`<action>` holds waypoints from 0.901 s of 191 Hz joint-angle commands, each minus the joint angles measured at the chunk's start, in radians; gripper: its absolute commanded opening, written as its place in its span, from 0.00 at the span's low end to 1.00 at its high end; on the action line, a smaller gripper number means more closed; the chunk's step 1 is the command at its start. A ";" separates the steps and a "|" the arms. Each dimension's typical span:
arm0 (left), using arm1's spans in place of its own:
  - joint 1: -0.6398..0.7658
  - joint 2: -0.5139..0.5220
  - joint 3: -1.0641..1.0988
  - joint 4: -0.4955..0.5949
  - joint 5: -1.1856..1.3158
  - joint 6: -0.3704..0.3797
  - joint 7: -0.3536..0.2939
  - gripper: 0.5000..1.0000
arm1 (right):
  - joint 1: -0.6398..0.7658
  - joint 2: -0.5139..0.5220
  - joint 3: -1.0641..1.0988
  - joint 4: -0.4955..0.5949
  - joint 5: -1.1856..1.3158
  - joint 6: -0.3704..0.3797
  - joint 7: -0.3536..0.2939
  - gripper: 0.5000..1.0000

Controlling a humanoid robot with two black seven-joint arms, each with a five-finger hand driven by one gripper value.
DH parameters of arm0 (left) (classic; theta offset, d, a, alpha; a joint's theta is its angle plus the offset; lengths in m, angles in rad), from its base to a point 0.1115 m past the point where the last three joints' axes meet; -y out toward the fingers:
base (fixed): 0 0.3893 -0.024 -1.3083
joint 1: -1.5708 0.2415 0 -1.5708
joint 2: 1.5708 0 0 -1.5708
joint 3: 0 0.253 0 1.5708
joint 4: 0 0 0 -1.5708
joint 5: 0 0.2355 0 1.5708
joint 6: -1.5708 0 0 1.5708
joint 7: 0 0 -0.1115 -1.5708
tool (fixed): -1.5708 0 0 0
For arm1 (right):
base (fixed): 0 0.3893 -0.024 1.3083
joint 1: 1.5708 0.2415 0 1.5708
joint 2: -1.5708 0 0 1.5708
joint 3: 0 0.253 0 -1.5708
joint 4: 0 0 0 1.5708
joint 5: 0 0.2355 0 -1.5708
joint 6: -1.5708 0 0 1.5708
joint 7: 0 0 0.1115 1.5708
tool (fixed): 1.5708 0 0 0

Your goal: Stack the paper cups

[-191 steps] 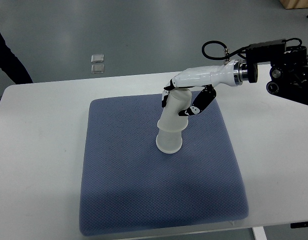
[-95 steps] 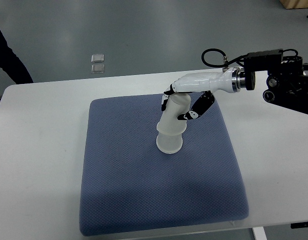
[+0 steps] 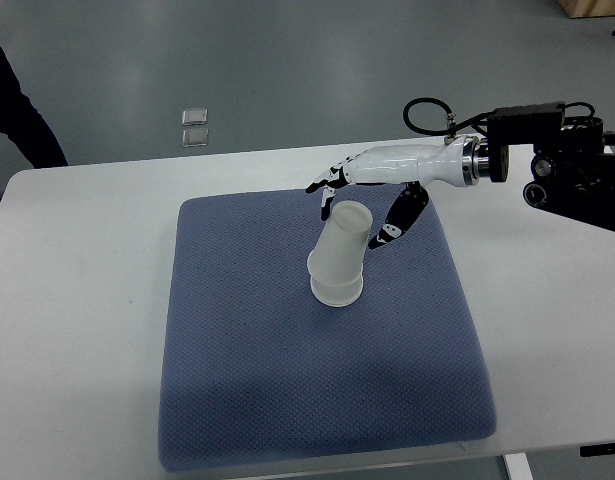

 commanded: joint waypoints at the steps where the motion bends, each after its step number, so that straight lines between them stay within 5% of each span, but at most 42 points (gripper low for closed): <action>1: 0.000 0.000 0.000 0.000 0.000 0.000 0.000 1.00 | 0.003 0.000 0.000 0.001 0.002 0.001 0.000 0.82; 62: 0.000 0.000 0.000 0.000 0.000 -0.001 0.000 1.00 | 0.035 -0.012 0.038 -0.010 -0.001 0.010 0.000 0.82; 172: 0.000 0.000 0.000 0.000 0.000 -0.001 0.000 1.00 | 0.001 0.067 0.267 -0.336 0.171 0.025 0.000 0.82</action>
